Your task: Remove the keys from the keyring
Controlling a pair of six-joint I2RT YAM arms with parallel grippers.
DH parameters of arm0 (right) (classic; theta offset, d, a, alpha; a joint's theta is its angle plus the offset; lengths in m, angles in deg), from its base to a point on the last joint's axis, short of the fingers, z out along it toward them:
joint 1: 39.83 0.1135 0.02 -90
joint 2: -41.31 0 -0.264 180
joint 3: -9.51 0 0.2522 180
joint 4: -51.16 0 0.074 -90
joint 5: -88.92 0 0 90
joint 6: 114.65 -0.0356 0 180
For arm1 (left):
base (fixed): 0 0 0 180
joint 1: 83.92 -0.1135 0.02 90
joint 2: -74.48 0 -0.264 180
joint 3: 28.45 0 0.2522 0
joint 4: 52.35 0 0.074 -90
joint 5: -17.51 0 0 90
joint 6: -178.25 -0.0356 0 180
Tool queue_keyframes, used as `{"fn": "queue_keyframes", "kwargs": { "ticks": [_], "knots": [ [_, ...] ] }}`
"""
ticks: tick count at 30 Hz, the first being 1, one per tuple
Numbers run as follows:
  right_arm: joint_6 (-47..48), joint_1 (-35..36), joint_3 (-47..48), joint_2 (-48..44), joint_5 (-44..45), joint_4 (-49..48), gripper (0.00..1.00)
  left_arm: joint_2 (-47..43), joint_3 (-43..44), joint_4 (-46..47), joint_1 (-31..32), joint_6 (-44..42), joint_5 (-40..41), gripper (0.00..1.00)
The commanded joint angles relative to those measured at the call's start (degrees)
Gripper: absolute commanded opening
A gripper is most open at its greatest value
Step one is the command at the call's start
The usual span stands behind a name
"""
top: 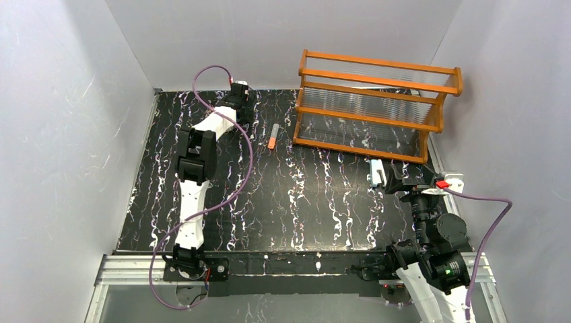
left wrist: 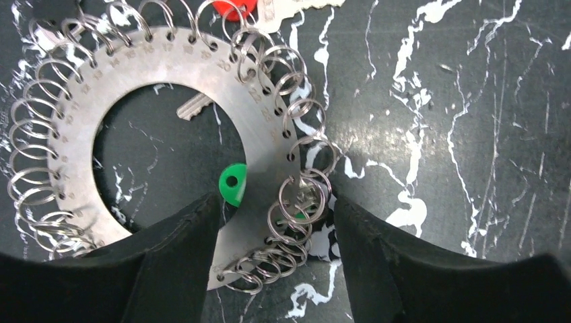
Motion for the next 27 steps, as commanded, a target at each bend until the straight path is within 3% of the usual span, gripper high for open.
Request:
{"fn": "queue_keyframes", "kwargs": {
  "ticks": [1,14,21,27],
  "knots": [
    [0.54,0.11,-0.08,-0.33,0.79,-2.82,0.99,-2.33,-7.42,-3.43,0.01,2.14,-2.81,0.58],
    [0.23,0.04,1.82,1.48,-2.57,-1.68,0.99,-23.12,-31.49,-2.95,-1.05,6.74,-15.54,0.28],
    [-3.57,0.05,7.3,8.55,-6.42,1.48,0.99,-37.43,-46.39,-1.61,0.8,8.64,-21.88,0.22],
    [-11.7,0.1,12.11,17.03,-14.95,5.69,0.99,-44.25,-55.41,0.31,7.1,10.12,-22.59,0.19]
  ]
}}
